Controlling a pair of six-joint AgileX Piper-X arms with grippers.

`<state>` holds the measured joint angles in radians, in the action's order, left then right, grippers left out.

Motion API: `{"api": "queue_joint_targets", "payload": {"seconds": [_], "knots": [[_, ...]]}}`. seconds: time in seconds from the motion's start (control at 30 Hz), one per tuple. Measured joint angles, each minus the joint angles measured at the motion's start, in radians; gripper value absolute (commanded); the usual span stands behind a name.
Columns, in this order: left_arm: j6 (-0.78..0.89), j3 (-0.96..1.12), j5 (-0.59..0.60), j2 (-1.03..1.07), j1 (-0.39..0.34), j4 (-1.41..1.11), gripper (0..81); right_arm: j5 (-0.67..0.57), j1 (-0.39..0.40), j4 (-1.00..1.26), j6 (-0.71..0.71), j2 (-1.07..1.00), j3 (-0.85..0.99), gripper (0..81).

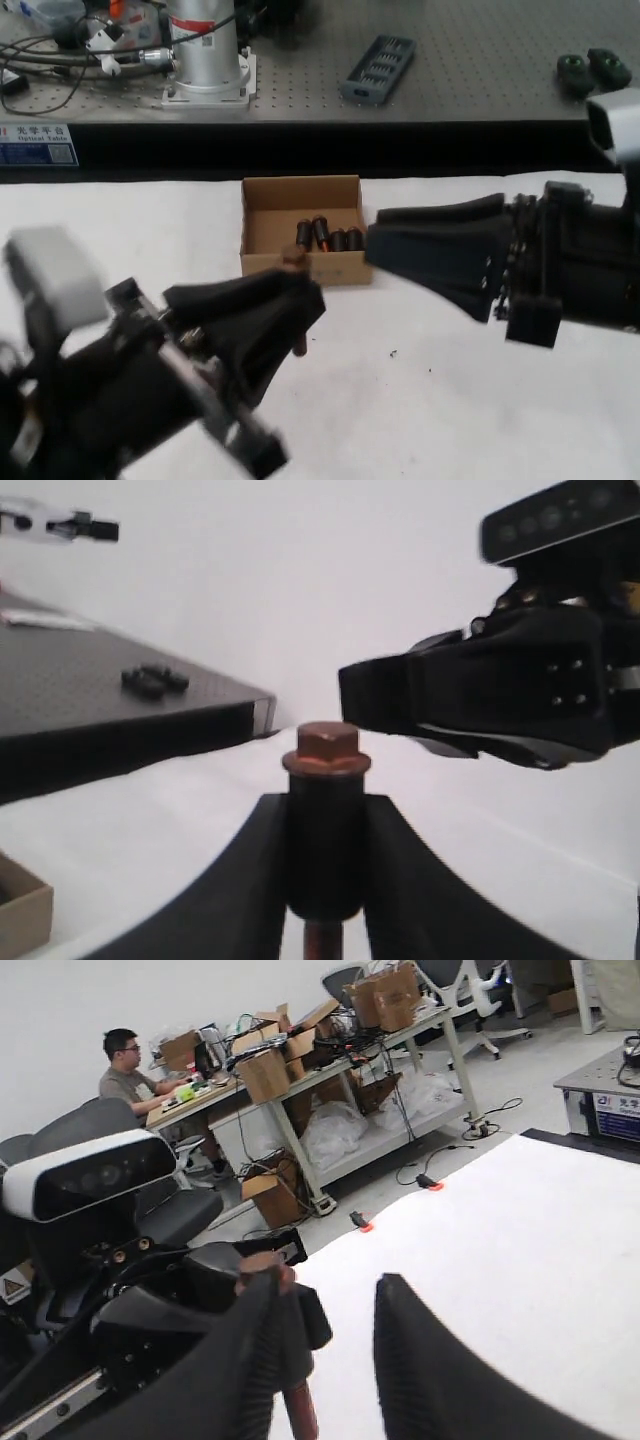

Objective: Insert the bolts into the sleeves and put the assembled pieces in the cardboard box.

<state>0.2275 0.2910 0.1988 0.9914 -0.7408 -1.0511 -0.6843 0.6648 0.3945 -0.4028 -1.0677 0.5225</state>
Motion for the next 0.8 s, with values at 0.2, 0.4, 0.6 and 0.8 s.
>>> {"api": "queue_joint_targets", "payload": {"seconds": [0.2, 0.4, 0.6, 0.8], "knots": [[-0.02, 0.266, -0.055, 0.027, 0.058, 0.538, 0.6, 0.008, -0.027, -0.144, 0.157, 0.045, 0.0, 3.8], [-0.063, 0.438, -0.084, 0.096, 0.13, 0.749, 0.6, 0.232, -0.028, -0.5, 0.432, 0.172, 0.0, 3.8], [-0.071, 0.664, -0.061, 0.313, 0.219, 0.928, 0.6, 0.492, -0.028, -0.759, 0.538, 0.289, -0.002, 3.8], [-0.073, 0.993, -0.043, 0.616, 0.232, 1.088, 0.6, 0.605, -0.029, -0.949, 0.576, 0.427, -0.002, 3.8]]}}
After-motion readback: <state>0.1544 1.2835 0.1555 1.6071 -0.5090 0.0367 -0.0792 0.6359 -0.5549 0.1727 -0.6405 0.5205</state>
